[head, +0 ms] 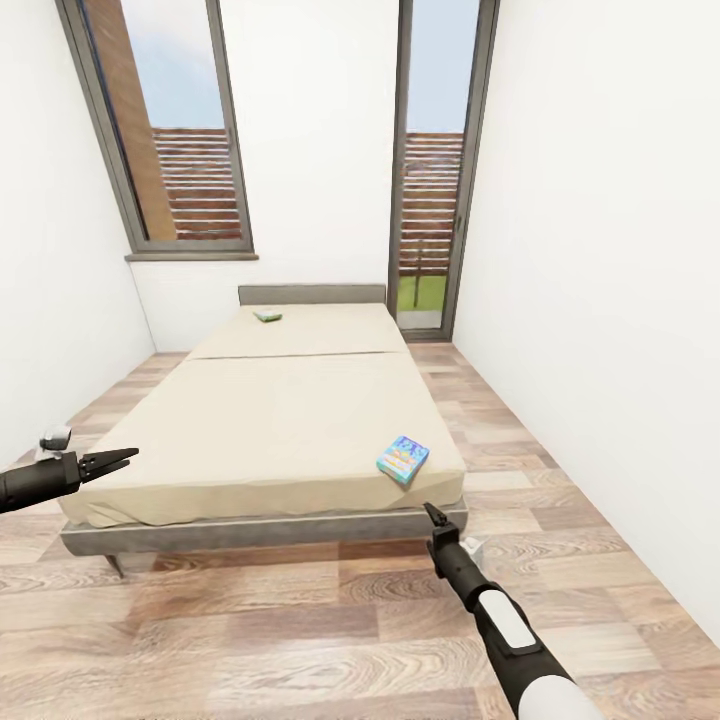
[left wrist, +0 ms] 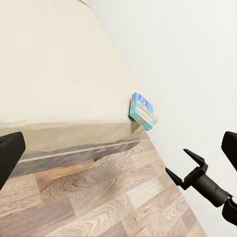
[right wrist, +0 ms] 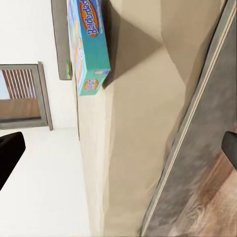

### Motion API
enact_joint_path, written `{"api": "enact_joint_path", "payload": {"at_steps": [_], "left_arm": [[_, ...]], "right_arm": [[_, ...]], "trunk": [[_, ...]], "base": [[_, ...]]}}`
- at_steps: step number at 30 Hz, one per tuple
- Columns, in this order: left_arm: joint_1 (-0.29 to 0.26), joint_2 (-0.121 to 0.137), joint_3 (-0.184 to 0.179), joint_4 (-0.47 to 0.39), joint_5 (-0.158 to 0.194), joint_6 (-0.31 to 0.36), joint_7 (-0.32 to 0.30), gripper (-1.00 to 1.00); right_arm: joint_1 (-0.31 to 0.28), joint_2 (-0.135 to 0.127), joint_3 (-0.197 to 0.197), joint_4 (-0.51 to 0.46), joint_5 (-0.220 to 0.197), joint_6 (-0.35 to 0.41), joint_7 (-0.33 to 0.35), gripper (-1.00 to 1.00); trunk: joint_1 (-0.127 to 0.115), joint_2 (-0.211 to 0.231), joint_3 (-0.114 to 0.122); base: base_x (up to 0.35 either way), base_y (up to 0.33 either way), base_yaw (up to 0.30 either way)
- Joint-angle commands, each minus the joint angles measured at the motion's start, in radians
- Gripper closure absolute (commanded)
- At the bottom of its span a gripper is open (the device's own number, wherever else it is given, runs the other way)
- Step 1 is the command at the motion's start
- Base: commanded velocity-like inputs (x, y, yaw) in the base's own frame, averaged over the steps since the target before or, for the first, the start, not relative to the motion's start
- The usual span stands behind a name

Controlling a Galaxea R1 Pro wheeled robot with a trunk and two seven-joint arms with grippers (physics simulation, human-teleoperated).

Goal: Put all the toys in the child's room - the three board games (two on the bed and one on the table), the two jigsaw puzzles on the table, and the tennis ball on the table - inside the toy box on the table in the child's room.

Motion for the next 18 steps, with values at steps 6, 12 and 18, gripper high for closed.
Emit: {"api": "enact_joint_path", "payload": {"at_steps": [6, 12, 18], "left_arm": [[-0.001, 0.000, 0.000, 0.000, 0.000, 0.010, -0.003, -1.00], [-0.001, 0.000, 0.000, 0.000, 0.001, 0.010, -0.003, -1.00], [-0.001, 0.000, 0.000, 0.000, 0.001, 0.010, -0.003, -1.00]], "right_arm": [[-0.001, 0.007, -0.007, 0.001, -0.008, 0.022, 0.002, -1.00], [-0.001, 0.014, -0.008, 0.000, -0.008, 0.025, 0.002, -1.00], [-0.001, 0.017, -0.009, 0.000, -0.008, 0.026, 0.002, -1.00]], "trunk": [[0.000, 0.000, -0.001], [0.000, 0.000, -0.001], [0.000, 0.000, -0.001]], "base": [[0.000, 0.000, 0.000], [0.000, 0.000, 0.000], [0.007, 0.001, 0.000]]}}
